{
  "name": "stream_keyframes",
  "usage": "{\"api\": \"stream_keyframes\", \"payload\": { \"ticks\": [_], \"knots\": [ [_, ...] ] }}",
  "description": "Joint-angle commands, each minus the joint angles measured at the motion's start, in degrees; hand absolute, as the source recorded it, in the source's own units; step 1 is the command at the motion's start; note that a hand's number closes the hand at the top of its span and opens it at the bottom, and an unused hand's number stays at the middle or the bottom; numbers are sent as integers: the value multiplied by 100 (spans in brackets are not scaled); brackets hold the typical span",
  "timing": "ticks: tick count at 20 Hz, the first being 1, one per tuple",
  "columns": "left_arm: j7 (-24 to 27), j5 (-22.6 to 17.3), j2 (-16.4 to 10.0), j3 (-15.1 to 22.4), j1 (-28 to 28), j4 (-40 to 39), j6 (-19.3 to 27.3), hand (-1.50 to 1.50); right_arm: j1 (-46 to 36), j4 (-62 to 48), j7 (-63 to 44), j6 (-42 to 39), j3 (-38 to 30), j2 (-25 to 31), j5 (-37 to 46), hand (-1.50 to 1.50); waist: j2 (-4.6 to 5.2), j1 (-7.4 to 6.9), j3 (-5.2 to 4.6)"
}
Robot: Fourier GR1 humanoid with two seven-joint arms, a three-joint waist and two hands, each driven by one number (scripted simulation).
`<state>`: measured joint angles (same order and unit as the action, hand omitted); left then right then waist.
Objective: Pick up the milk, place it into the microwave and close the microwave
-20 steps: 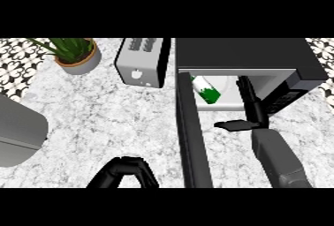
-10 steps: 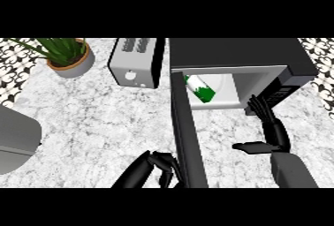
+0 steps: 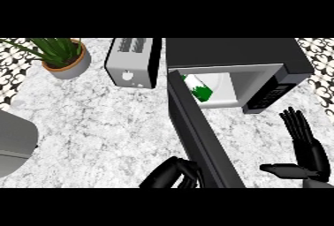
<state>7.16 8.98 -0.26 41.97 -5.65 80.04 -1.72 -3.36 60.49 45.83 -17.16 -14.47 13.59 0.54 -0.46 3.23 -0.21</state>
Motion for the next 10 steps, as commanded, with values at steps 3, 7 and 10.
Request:
{"api": "stream_keyframes", "payload": {
  "ticks": [3, 7, 10],
  "knots": [
    [-59, -351, 25, 1529, -651, -710, 1139, 150, 858, 1599, -663, -394, -76, 129, -526, -150, 23, 43, -1],
    [-206, -1178, 25, 1891, -1329, -914, 2053, 150, 1080, 2323, -1013, -612, 77, -29, -834, -150, 56, 169, -4],
    [-218, -1599, 24, 1829, -1773, -1121, 2560, 150, 1246, 2578, -1284, -1063, -124, 273, -1318, -150, 74, 242, -3]
  ]
}}
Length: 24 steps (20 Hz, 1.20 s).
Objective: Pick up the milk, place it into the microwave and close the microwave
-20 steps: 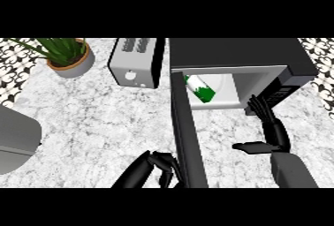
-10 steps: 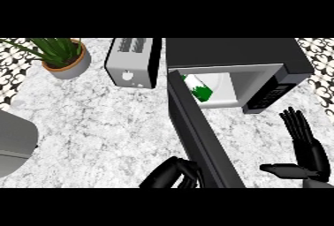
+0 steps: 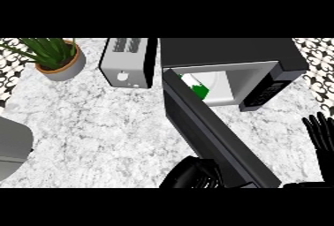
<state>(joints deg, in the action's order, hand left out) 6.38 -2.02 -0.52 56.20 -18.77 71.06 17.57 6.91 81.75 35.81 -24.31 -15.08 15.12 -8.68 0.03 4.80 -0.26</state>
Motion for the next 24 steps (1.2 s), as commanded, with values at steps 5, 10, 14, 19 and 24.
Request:
{"api": "stream_keyframes", "payload": {
  "ticks": [5, 10, 14, 19, 24],
  "knots": [
    [148, -1035, 49, 393, -874, -250, 1356, 150, 235, 829, -475, -585, -81, 268, -702, -150, 59, 318, -8],
    [435, -1501, 50, 348, -1208, -240, 1931, 150, 139, 1040, -692, -1057, -7, 590, -1012, -150, 100, 472, -13],
    [595, -1884, 50, 194, -1665, -479, 2028, 150, 144, 1316, -838, -1247, 208, 656, -1112, -150, 149, 649, -10],
    [432, -2385, 50, -158, -2300, -757, 2123, 150, -95, 1562, -1187, -1322, 233, 850, -1499, -150, 213, 858, -12],
    [438, -2743, 51, -373, -2657, -1211, 2338, 150, -175, 1802, -1381, -1380, 238, 940, -1892, -150, 262, 1067, -13]
  ]
}}
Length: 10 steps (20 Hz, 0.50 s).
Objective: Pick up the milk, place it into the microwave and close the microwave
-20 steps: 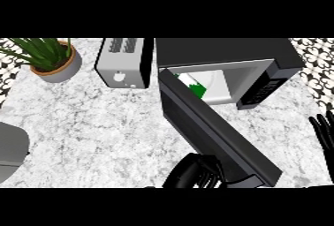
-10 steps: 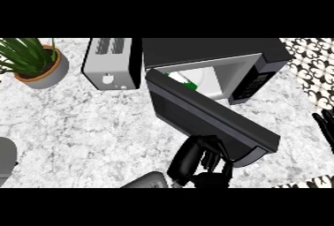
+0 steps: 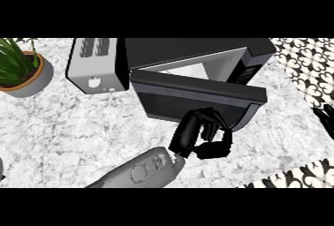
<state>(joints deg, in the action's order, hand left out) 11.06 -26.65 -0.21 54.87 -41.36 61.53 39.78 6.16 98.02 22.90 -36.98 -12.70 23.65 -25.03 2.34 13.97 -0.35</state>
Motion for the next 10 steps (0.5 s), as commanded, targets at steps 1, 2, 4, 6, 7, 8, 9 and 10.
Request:
{"api": "stream_keyframes", "payload": {
  "ticks": [1, 2, 4, 6, 7, 8, 9, 10],
  "knots": [
    [26, -441, 20, -338, -399, -244, 183, 150, -42, 120, -97, -170, 2, 98, -314, -150, 55, 178, 0],
    [37, -479, 20, -376, -491, -281, 290, 150, -35, 132, -168, -141, 38, 89, -342, -150, 64, 234, -2],
    [189, -660, 21, -582, -588, -394, 265, 150, -56, 187, -231, -163, 52, 114, -468, -150, 113, 277, -11],
    [461, -910, 21, -917, -658, -320, 283, 150, -47, 152, -264, -219, 20, 180, -563, -150, 151, 287, -20],
    [458, -973, 21, -971, -748, -389, 290, 150, -146, 231, -319, -180, 31, 202, -616, -150, 167, 317, -27],
    [540, -1022, 21, -984, -778, -484, 235, 150, -130, 266, -365, -194, 46, 225, -664, -150, 175, 352, -25],
    [554, -1099, 21, -1040, -856, -517, 279, 150, -210, 282, -421, -221, 12, 314, -768, -150, 171, 351, -25],
    [699, -1108, 21, -1117, -869, -638, 263, 150, -103, 291, -409, -249, 37, 286, -765, -150, 198, 427, -20]
  ]
}}
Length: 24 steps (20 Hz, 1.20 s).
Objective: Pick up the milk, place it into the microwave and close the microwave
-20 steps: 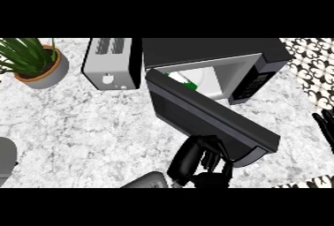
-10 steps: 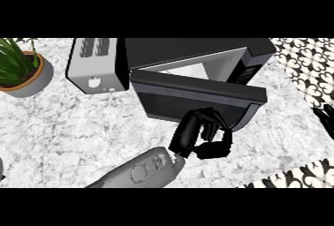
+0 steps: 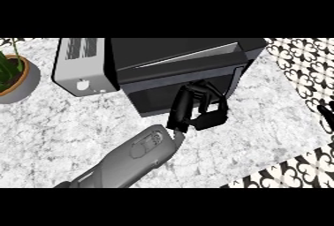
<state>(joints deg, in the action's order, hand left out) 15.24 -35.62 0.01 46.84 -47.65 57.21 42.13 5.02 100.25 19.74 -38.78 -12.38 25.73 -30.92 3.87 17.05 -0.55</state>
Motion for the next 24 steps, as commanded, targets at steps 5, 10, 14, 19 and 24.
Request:
{"api": "stream_keyframes", "payload": {
  "ticks": [5, 10, 14, 19, 24],
  "knots": [
    [467, -563, -1, -535, -499, -534, -99, 150, -130, 126, -171, -68, -81, 216, -365, -150, 89, 206, 10],
    [750, -790, -1, -576, -522, -684, -174, 150, -204, 228, -251, -135, -103, 349, -566, -150, 109, 251, 14],
    [906, -944, -1, -550, -575, -769, -191, 150, -225, 250, -313, -172, -84, 397, -735, -150, 122, 310, 25],
    [1178, -1089, -1, -544, -547, -862, -208, 150, -296, 271, -413, -175, -173, 558, -952, -150, 146, 365, 22],
    [1325, -1245, -1, -531, -634, -942, -276, 150, -356, 229, -512, -172, -209, 677, -1098, -150, 168, 340, 35]
  ]
}}
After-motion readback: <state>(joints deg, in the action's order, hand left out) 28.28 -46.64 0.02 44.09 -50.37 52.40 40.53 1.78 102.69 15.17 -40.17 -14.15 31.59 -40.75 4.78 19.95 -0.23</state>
